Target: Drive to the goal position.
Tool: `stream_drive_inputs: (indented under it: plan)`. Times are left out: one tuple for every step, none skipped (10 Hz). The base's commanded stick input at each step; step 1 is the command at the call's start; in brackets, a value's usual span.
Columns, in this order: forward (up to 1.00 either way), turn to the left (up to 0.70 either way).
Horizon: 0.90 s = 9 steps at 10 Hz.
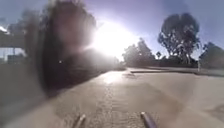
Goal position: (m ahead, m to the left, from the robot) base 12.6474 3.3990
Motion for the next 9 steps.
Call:
stream_drive_inputs:
  plan:
    - [0.93, 0.0]
    - [0.93, 0.0]
    - [0.93, 0.0]
    - [0.93, 0.0]
    - [0.93, 0.0]
    - [0.93, 0.0]
    - [0.93, 0.0]
    - [0.93, 0.0]
    - [0.93, 0.0]
